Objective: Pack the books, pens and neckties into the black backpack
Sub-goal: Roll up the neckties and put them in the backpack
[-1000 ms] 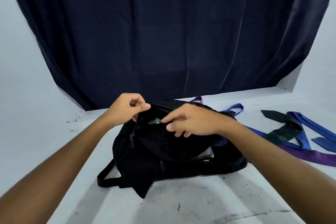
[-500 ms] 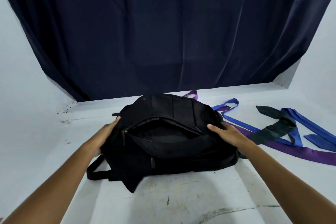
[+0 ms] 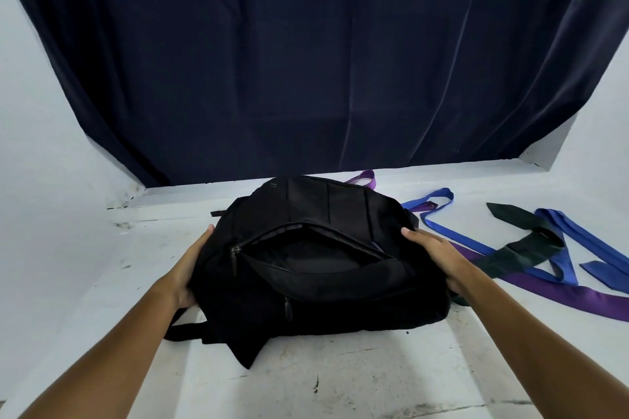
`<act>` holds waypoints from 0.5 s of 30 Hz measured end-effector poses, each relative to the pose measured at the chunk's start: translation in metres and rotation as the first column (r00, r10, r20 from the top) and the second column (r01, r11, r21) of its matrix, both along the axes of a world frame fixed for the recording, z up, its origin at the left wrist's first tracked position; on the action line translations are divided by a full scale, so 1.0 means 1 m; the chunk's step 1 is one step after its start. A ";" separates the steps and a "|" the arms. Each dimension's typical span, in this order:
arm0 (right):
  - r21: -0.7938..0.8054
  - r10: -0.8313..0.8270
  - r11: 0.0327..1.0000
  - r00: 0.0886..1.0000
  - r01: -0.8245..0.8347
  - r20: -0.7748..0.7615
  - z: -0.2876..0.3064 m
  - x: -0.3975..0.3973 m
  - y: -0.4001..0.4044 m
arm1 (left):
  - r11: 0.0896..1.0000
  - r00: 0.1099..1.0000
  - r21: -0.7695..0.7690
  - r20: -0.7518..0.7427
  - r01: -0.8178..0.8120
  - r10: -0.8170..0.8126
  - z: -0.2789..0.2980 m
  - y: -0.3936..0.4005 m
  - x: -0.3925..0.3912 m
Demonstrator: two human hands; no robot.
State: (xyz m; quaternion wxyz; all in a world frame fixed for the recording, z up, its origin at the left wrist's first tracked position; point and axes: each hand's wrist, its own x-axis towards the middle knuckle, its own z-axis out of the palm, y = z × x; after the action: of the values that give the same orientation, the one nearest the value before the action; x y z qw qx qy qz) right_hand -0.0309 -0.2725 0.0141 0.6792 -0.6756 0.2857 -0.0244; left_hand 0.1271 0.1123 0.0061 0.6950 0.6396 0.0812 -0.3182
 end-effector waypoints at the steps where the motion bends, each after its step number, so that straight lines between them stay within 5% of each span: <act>1: 0.034 0.008 0.999 1.000 -0.009 0.017 0.000 0.000 0.000 | 1.000 1.000 -0.012 -0.007 0.003 -0.003 -0.001 -0.001 0.001; 15: 0.258 0.059 0.963 0.996 -0.073 0.063 0.013 0.016 0.022 | 0.993 0.999 -0.122 -0.044 -0.009 0.003 0.008 -0.005 -0.009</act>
State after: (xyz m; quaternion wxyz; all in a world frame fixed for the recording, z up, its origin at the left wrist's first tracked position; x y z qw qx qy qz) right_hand -0.0147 -0.2508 0.0275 0.7700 -0.5889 0.2449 0.0174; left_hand 0.1184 0.1072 0.0146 0.7318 0.5887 0.0786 -0.3343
